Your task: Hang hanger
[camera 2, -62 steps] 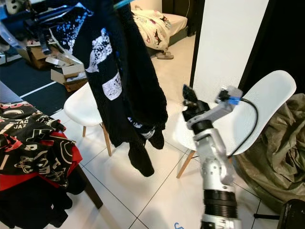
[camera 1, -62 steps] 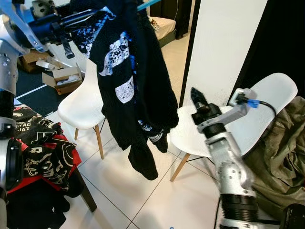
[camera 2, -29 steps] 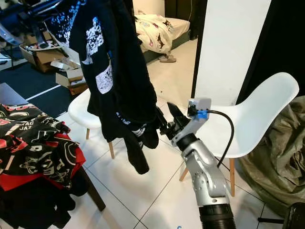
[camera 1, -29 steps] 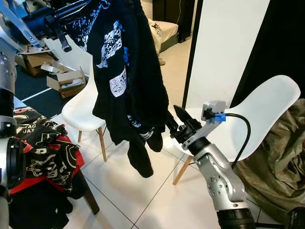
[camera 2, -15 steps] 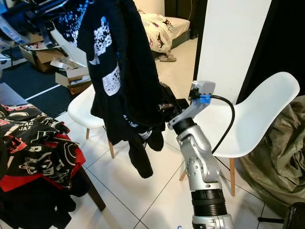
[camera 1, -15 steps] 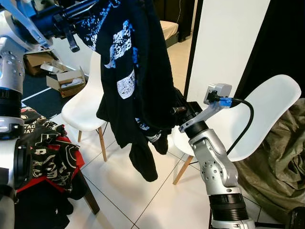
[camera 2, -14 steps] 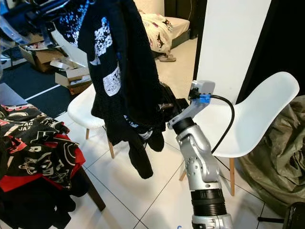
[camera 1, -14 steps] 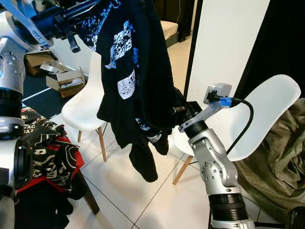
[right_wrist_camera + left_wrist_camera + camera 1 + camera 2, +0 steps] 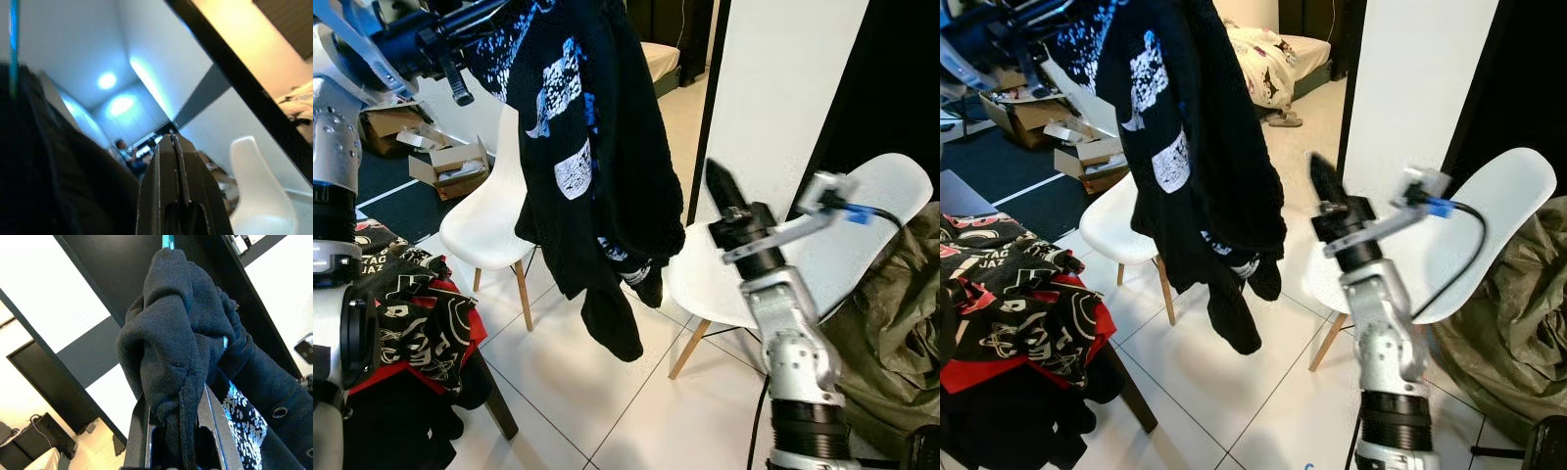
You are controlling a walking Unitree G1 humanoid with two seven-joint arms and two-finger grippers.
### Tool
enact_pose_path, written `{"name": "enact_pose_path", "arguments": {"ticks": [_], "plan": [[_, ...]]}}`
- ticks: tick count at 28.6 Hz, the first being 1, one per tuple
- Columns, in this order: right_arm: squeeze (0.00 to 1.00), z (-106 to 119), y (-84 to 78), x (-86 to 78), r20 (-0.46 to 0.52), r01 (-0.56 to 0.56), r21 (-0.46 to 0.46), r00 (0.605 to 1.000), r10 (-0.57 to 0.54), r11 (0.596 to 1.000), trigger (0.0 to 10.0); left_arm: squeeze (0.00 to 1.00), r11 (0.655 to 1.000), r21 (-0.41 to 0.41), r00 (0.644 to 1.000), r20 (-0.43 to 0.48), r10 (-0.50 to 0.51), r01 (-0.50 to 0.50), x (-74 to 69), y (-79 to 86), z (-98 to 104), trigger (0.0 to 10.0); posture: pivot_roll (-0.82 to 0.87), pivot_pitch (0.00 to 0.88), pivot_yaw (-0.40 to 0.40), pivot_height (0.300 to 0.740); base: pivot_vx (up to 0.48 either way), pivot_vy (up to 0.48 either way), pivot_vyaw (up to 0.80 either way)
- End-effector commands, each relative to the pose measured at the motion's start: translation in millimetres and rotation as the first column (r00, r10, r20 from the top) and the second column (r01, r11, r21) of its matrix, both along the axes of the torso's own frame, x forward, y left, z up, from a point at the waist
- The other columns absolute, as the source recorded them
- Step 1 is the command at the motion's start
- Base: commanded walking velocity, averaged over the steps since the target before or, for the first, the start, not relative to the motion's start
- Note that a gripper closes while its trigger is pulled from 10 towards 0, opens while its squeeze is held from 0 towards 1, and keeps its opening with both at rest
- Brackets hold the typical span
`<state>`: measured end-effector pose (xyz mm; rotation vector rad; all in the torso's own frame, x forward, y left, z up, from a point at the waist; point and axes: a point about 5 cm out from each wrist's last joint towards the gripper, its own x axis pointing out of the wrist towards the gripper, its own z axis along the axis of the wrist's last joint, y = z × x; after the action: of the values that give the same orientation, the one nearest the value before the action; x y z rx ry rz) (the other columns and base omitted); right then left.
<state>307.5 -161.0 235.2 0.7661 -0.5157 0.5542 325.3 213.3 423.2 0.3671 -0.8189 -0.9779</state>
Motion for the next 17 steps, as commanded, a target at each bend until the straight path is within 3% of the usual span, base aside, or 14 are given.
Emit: {"name": "enact_pose_path", "arguments": {"ticks": [1, 6, 7, 8, 9, 10, 11, 14, 17], "plan": [[0.00, 7.6, -8.2, -20.6, 0.116, -0.114, 0.026, 0.987, 0.110, 0.993, 0.0, 0.00, 0.998, -0.048, 0.998, 0.056, 0.035, -0.033, -7.9, 10.3, 14.5, 10.0, 0.00, 0.000, 0.059, 0.740, 0.000, 0.000, 0.00], [0.00, 8.7, -8.2, -30.3, 0.158, -0.169, -0.004, 0.973, 0.168, 0.986, 0.2, 0.00, 0.998, -0.050, 0.998, 0.058, 0.037, -0.034, -8.1, 10.8, 15.4, 10.0, 0.00, 0.000, 0.059, 0.740, 0.000, 0.000, 0.00], [0.72, 5.6, -4.0, -39.9, 0.165, -0.209, -0.097, 0.961, 0.223, 0.973, 10.0, 0.00, 0.998, -0.052, 0.998, 0.059, 0.037, -0.034, -8.2, 10.7, 15.7, 10.0, 0.00, 0.000, 0.061, 0.740, 0.000, 0.000, 0.00], [1.00, 0.4, 1.3, -46.1, 0.142, -0.232, -0.189, 0.955, 0.261, 0.954, 10.0, 0.00, 0.998, -0.053, 0.998, 0.059, 0.036, -0.033, -8.0, 10.1, 15.5, 10.0, -0.01, 0.000, 0.062, 0.740, 0.000, 0.000, 0.00], [1.00, 0.4, 1.3, -46.1, 0.142, -0.232, -0.189, 0.955, 0.261, 0.954, 10.0, 0.00, 0.998, -0.053, 0.998, 0.059, 0.036, -0.033, -8.0, 10.1, 15.5, 10.0, -0.01, 0.000, 0.062, 0.740, 0.000, 0.000, 0.00], [1.00, -5.3, 6.2, -46.8, 0.097, -0.223, -0.270, 0.962, 0.257, 0.937, 10.0, 0.00, 0.998, -0.054, 0.998, 0.059, 0.033, -0.029, -7.7, 9.2, 14.9, 10.0, -0.01, 0.000, 0.065, 0.740, 0.000, 0.000, 0.00], [1.00, -5.3, 6.2, -46.8, 0.097, -0.223, -0.270, 0.962, 0.257, 0.937, 10.0, 0.00, 0.998, -0.054, 0.998, 0.059, 0.033, -0.029, -7.7, 9.2, 14.9, 10.0, -0.01, 0.000, 0.065, 0.740, 0.000, 0.000, 0.00], [1.00, -10.4, 14.7, -46.8, 0.048, -0.207, -0.386, 0.969, 0.244, 0.899, 10.0, 0.00, 0.998, -0.054, 0.998, 0.057, 0.022, -0.019, -6.5, 6.2, 13.5, 10.0, -0.02, 0.000, 0.069, 0.740, 0.000, 0.000, 0.00], [1.00, -10.3, 16.4, -47.5, 0.045, -0.210, -0.411, 0.967, 0.251, 0.887, 10.0, 0.00, 0.998, -0.053, 0.998, 0.056, 0.020, -0.017, -6.3, 5.6, 13.4, 10.0, -0.02, 0.000, 0.072, 0.740, 0.000, 0.000, 0.00]]}}
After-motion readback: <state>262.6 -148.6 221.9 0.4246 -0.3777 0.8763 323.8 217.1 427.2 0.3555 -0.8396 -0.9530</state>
